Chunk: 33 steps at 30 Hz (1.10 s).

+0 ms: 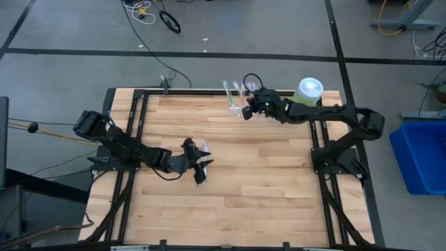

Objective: Pick & Place toothbrushing station
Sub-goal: Put the orange toothbrush into the middle section of the transparent organizer

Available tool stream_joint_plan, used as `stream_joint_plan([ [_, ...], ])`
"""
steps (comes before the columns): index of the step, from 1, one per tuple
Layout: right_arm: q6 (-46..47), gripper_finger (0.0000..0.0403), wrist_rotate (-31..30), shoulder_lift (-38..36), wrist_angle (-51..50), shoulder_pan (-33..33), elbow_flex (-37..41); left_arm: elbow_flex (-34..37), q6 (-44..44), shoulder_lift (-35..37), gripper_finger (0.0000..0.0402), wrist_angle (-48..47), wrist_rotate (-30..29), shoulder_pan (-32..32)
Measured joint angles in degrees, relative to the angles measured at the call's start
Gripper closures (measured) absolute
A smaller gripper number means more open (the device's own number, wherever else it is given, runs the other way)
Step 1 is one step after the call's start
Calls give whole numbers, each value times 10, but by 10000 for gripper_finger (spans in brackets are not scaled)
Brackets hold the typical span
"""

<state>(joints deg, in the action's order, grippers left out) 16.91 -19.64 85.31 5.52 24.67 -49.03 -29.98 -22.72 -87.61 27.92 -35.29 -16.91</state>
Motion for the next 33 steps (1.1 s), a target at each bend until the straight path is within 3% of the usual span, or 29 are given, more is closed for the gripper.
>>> stream_joint_plan([
  [10, -1, 372, 9, 100, -53, 12, -69, 0, 1, 0, 261, 2, 2, 0],
  [15, 16, 339, 12, 144, -126, 12, -118, 0, -1, 0, 261, 2, 5, 0],
  [20, 17, 324, 12, 163, -136, 12, -129, 0, -2, 0, 261, 1, 6, 0],
  [26, 21, 301, -1, 153, -138, 12, -129, 0, -3, 0, 261, 1, 6, 0],
  [33, 27, 223, 7, 105, -157, 12, -129, 0, -5, 0, 261, 0, 6, 0],
])
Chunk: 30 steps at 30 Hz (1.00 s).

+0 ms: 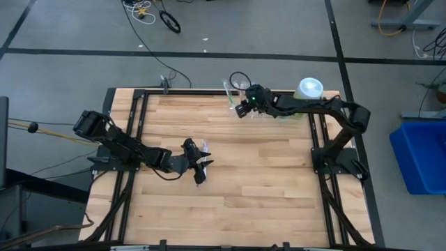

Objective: Pick & Place toothbrushing station
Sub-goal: Put the orange toothbrush into the middle section of the transparent organizer, then put the purple toothbrush into the right section of the transparent organizer

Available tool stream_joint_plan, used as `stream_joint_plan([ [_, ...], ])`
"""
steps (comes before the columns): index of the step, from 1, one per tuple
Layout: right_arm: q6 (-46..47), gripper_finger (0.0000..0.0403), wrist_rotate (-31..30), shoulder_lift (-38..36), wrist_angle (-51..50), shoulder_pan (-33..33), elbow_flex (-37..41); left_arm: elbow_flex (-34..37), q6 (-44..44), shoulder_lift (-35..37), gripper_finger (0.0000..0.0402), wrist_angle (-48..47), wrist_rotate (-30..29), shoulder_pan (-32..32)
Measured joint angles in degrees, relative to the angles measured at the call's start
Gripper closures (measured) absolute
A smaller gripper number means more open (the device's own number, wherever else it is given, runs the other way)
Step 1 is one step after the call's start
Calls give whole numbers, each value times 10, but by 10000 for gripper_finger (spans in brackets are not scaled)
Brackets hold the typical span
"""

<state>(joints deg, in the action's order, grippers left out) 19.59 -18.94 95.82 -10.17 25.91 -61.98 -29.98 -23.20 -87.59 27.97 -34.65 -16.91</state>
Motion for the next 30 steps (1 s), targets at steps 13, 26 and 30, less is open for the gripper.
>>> stream_joint_plan([
  [13, -19, 179, -51, -109, -10, -18, 0, 0, 0, 0, 261, 0, 0, 0],
  [26, -92, 250, -96, -122, 233, -220, 114, 0, 1, 0, 261, -6, 0, 0],
  [30, -146, 270, -80, -122, 303, -310, 164, 0, 15, 1, 261, -13, 2, -6],
])
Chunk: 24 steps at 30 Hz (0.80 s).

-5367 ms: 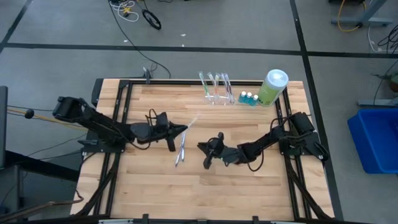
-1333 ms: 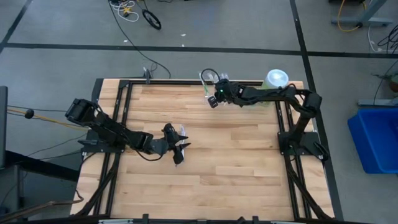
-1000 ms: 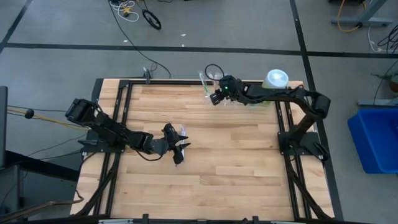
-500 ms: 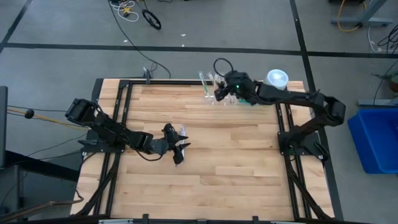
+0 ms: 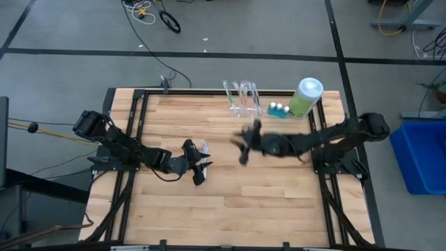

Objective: Pick & Place toothbrushing station
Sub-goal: Put the purple toothbrush into the right section of the transparent organizer

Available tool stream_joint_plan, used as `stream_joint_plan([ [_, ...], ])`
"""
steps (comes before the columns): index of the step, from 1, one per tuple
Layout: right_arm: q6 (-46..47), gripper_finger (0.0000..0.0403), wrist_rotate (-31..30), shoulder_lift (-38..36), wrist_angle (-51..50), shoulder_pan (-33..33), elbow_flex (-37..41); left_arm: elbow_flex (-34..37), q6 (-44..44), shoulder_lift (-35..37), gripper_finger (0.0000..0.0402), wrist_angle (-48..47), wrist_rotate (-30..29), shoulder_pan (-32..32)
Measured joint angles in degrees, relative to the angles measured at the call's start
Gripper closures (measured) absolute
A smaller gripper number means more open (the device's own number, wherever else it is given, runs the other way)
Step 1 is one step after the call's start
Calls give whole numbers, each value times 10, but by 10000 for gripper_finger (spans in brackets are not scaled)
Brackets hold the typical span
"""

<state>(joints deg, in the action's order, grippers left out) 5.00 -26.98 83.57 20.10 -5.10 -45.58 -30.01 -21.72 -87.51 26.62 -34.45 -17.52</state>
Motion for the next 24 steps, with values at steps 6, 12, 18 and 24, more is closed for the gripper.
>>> stream_joint_plan([
  [6, 45, 298, -21, 1, 13, -115, 49, -1, -38, 20, 261, -95, 10, -11],
  [12, 164, 325, -76, 1, 31, -193, 100, 0, -160, 101, 261, -267, 10, -19],
  [18, 230, 347, -130, 1, 122, -220, 163, 0, -258, 142, 261, -376, 38, -19],
  [24, 224, 367, -147, 2, 178, -221, 187, 7, -332, 124, 247, -385, 48, -10],
])
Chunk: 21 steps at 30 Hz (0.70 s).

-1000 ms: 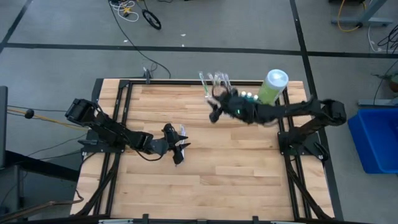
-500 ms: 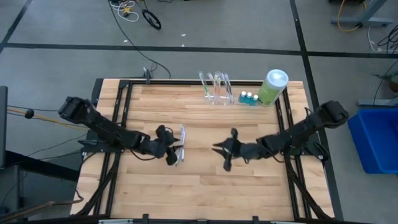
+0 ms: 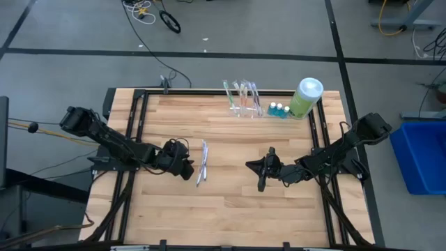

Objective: Pick & Place toothbrushing station
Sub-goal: Put the purple toothbrush into the right section of the transparent organizer

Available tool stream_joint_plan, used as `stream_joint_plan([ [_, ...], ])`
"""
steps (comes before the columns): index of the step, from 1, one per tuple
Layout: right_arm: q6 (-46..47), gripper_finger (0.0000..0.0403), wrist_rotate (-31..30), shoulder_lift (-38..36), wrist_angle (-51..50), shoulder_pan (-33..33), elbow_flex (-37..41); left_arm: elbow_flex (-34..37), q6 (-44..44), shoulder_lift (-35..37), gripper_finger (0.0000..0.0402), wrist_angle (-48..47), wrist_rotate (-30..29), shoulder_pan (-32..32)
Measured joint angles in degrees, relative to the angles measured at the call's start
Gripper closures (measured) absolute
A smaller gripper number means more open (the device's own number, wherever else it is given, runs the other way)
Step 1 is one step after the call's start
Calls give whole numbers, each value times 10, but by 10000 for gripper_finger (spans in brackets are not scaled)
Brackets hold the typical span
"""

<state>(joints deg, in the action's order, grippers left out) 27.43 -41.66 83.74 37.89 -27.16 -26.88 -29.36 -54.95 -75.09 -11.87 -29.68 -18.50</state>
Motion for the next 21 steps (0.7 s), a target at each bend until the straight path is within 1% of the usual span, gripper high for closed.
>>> stream_joint_plan([
  [8, -5, 391, -10, 0, -1, 0, 1, 0, -7, -15, 185, 51, -8, 8],
  [11, -5, 397, -10, 0, -2, 0, 1, 0, -29, -22, 173, 66, 8, 13],
  [14, -5, 399, -10, 0, -2, 0, 1, 1, -50, -49, 174, 75, 14, 14],
  [15, -5, 397, -13, 0, -2, 0, 1, 1, -53, -62, 177, 94, 15, 14],
  [21, -3, 367, -18, 0, -2, 0, 1, 0, -47, -124, 204, 173, 24, 14],
])
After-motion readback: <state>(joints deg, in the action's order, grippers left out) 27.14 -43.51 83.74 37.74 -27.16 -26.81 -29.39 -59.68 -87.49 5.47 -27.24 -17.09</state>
